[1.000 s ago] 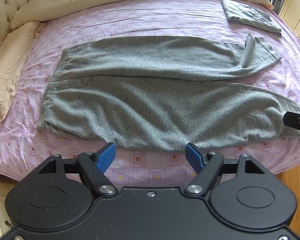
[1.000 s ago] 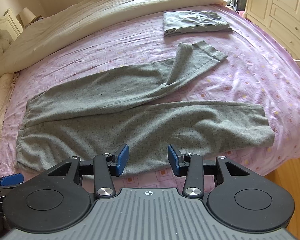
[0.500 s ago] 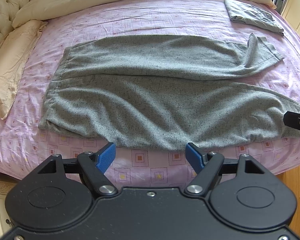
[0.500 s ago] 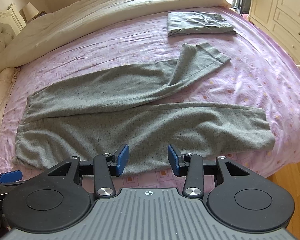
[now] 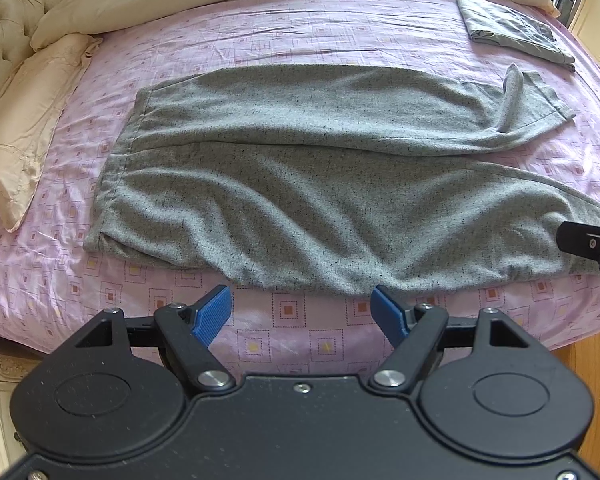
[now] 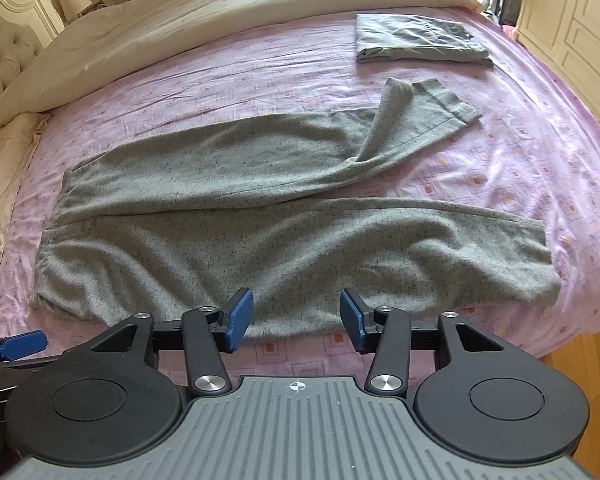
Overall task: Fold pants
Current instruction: 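Move the right gripper to the sweatpants leg cuff and close on it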
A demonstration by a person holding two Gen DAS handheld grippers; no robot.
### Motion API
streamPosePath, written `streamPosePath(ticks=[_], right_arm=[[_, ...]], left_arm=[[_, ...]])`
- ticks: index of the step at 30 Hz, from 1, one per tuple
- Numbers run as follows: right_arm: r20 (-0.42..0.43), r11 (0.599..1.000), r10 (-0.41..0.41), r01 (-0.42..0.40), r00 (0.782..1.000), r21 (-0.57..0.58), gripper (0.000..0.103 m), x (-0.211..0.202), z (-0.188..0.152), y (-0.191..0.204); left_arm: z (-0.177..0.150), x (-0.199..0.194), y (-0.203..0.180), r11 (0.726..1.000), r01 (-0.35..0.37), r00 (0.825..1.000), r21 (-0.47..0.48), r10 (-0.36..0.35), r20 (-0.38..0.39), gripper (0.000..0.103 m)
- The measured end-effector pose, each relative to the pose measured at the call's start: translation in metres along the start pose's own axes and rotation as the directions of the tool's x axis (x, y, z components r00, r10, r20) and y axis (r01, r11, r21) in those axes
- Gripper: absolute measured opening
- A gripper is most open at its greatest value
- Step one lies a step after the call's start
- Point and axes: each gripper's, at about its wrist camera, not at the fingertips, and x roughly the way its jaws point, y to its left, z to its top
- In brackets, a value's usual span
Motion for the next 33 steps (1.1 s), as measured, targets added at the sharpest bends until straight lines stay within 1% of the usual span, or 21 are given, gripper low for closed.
streamPosePath(ticks=[3,7,10,13,16,18,21,23,26,29,31,33], right_arm=[[0.006,1.000,0.007,-0.006,1.000,-0.020,0.055,0.001,0.001,0.005],[-0.006,1.000,0.000,-0.001,1.000,-0.029,0.055,0.011,0.003,0.006],[0.025,0.999,-0.032,0.033,0.999,-0.041,0.054,0.017,0.005,0.003],[0.047,0.998,-0.065,0.064,0.997,0.010,0.054,0.023,0.013,-0.012],[0.098,0.992,-0.094,0.085,0.991,0.096,0.054,0.025,0.023,-0.039],[0.112,0.978,-0.161,0.143,0.981,0.153,0.054,0.029,0.029,-0.060],[0.100,0.943,-0.274,0.247,0.957,0.222,0.054,0.037,0.032,-0.095],[0.060,0.912,-0.326,0.297,0.944,0.283,0.054,0.045,0.031,-0.120],[-0.024,0.865,-0.354,0.338,0.935,0.372,0.054,0.056,0.026,-0.161],[-0.076,0.835,-0.334,0.332,0.940,0.439,0.054,0.069,0.020,-0.197],[-0.077,0.822,-0.342,0.337,0.937,0.458,0.054,0.074,0.018,-0.215],[-0.079,0.824,-0.333,0.331,0.940,0.460,0.054,0.082,0.019,-0.233]], left_arm=[[0.002,0.004,0.002,1.000,-0.001,1.000,0.007,0.001,-0.010,0.077],[0.010,0.011,0.003,1.000,0.011,1.000,0.027,-0.011,-0.018,0.077],[0.023,0.016,-0.001,0.997,0.014,1.000,0.072,-0.014,0.007,0.077],[0.042,0.023,-0.008,0.989,0.015,0.999,0.149,-0.021,0.044,0.076],[0.062,0.029,-0.015,0.977,0.009,0.996,0.213,-0.028,0.086,0.074],[0.075,0.034,-0.020,0.970,0.009,0.992,0.244,-0.039,0.116,0.074],[0.089,0.042,-0.030,0.961,0.021,0.989,0.276,-0.059,0.133,0.072],[0.095,0.049,-0.038,0.953,0.024,0.989,0.302,-0.067,0.131,0.069],[0.100,0.055,-0.050,0.945,0.028,0.991,0.327,-0.068,0.113,0.068],[0.102,0.058,-0.059,0.940,0.035,0.994,0.340,-0.069,0.088,0.068],[0.102,0.059,-0.064,0.940,0.037,0.995,0.340,-0.065,0.070,0.068],[0.104,0.057,-0.070,0.945,0.026,0.997,0.326,-0.049,0.062,0.068]])
